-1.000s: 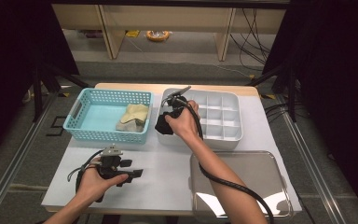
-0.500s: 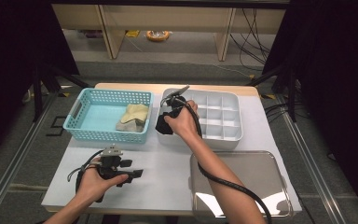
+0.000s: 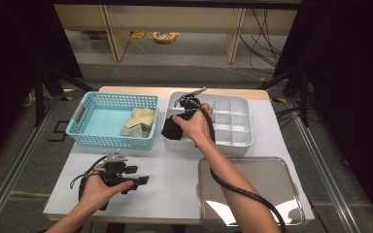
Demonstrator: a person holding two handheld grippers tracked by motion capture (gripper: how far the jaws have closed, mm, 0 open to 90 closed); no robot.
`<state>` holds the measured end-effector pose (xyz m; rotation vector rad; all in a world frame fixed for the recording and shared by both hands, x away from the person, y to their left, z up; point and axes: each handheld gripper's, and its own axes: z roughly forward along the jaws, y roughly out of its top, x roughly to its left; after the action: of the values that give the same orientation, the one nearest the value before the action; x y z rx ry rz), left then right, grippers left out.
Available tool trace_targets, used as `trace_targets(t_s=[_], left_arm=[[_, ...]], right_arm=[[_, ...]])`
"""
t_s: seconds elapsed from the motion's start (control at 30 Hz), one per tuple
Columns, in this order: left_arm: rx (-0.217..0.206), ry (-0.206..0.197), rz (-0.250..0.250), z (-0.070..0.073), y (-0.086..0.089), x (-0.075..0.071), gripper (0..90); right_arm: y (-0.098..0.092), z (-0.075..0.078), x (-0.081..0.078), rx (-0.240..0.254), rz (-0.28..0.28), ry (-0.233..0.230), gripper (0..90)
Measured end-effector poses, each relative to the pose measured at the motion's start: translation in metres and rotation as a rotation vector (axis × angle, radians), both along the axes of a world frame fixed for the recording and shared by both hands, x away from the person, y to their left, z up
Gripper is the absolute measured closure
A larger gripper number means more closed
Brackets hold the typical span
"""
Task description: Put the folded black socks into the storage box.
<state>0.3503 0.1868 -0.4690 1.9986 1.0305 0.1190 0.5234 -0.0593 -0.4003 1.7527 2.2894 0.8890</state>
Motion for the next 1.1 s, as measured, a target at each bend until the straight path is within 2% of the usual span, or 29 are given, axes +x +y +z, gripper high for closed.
trace_targets(t_s=[0.03, 0.07, 0.13, 0.17, 0.2, 0.23, 0.33, 0.37, 0.4, 0.43, 0.47, 0.5, 0.53, 0.57, 0.63, 0.67, 0.73, 0.77, 0.8, 0.83, 0.87, 0.9, 0.93, 1.0, 1.1], left_arm=[[0.0, -0.001, 0.0, 0.0, 0.0, 0.0, 33.2], [0.0, -0.001, 0.0, 0.0, 0.0, 0.0, 33.2], [0.0, -0.002, 0.002, 0.0, 0.0, 0.0, 33.2], [-0.001, -0.002, 0.003, 0.001, 0.0, 0.0, 33.2], [-0.001, -0.001, 0.004, 0.001, 0.0, 0.0, 33.3], [-0.002, 0.0, 0.005, 0.001, 0.001, 0.0, 33.2], [-0.002, -0.003, 0.006, 0.001, 0.001, 0.0, 33.2], [-0.003, -0.005, 0.007, 0.001, 0.001, 0.0, 33.2], [-0.003, -0.005, 0.006, 0.001, 0.0, 0.0, 33.2], [-0.003, -0.005, 0.006, 0.001, 0.0, 0.0, 33.2], [-0.005, -0.007, 0.015, 0.001, 0.0, -0.001, 33.2], [-0.005, -0.005, 0.012, 0.001, 0.0, -0.001, 33.2], [-0.005, -0.004, 0.006, 0.001, 0.0, 0.0, 33.2], [-0.004, -0.004, 0.006, 0.001, 0.0, 0.0, 33.2], [-0.003, -0.002, 0.006, 0.001, 0.0, 0.0, 33.2], [-0.005, -0.002, 0.002, 0.0, 0.0, 0.0, 33.2], [-0.001, 0.0, 0.002, 0.0, 0.0, 0.0, 33.2], [-0.002, 0.0, 0.001, 0.0, 0.0, 0.0, 33.2], [-0.003, -0.001, -0.001, 0.0, 0.0, 0.0, 33.2], [-0.003, 0.0, 0.003, 0.001, 0.0, 0.0, 33.2], [-0.002, 0.0, 0.003, 0.001, 0.0, 0.0, 33.2], [-0.003, 0.0, 0.005, 0.001, 0.0, 0.0, 33.2], [-0.004, -0.001, 0.005, 0.0, 0.0, 0.0, 33.2], [-0.003, 0.0, -0.001, 0.0, 0.0, 0.0, 33.2], [-0.004, -0.002, -0.002, 0.0, 0.0, 0.0, 33.2]], right_arm=[[-0.002, 0.0, 0.0, 0.001, 0.014, -0.017, 42.3], [-0.001, 0.002, -0.001, 0.009, -0.004, -0.012, 42.1], [-0.003, 0.005, -0.002, 0.023, -0.001, -0.032, 42.3], [-0.004, 0.007, -0.004, 0.025, -0.016, -0.032, 44.8], [-0.005, 0.01, -0.006, 0.055, -0.024, -0.023, 49.1], [-0.004, 0.012, -0.007, 0.051, -0.033, -0.02, 53.8], [-0.004, 0.018, -0.011, 0.047, -0.014, -0.016, 70.4], [-0.003, 0.018, -0.012, 0.034, 0.008, -0.01, 74.8], [-0.004, 0.017, -0.012, 0.035, 0.043, -0.025, 77.3], [-0.002, 0.016, -0.012, 0.032, 0.052, -0.013, 80.3], [0.0, 0.018, -0.014, 0.029, 0.021, 0.026, 83.1], [0.0, 0.015, -0.013, 0.02, 0.045, 0.007, 84.7], [0.001, 0.016, -0.012, 0.029, 0.052, 0.013, 85.7], [0.0, 0.013, -0.01, 0.023, 0.07, 0.001, 86.4], [0.001, 0.012, -0.011, -0.018, 0.052, 0.037, 87.1], [0.005, 0.011, -0.011, -0.011, 0.033, 0.05, 87.3], [0.005, 0.008, -0.01, -0.018, 0.082, 0.021, 87.7], [0.008, 0.008, -0.011, -0.024, 0.041, 0.058, 87.8], [0.007, 0.006, -0.01, -0.018, 0.082, 0.032, 88.0], [0.009, 0.006, -0.01, -0.022, 0.081, 0.042, 88.1], [0.008, 0.004, -0.009, -0.035, 0.11, 0.011, 88.1], [0.01, 0.005, -0.009, -0.034, 0.091, 0.044, 88.2], [0.011, 0.004, -0.008, -0.037, 0.097, 0.045, 88.2], [0.013, 0.005, -0.008, -0.049, 0.078, 0.081, 88.3], [0.014, 0.003, -0.007, -0.066, 0.102, 0.077, 88.4]])
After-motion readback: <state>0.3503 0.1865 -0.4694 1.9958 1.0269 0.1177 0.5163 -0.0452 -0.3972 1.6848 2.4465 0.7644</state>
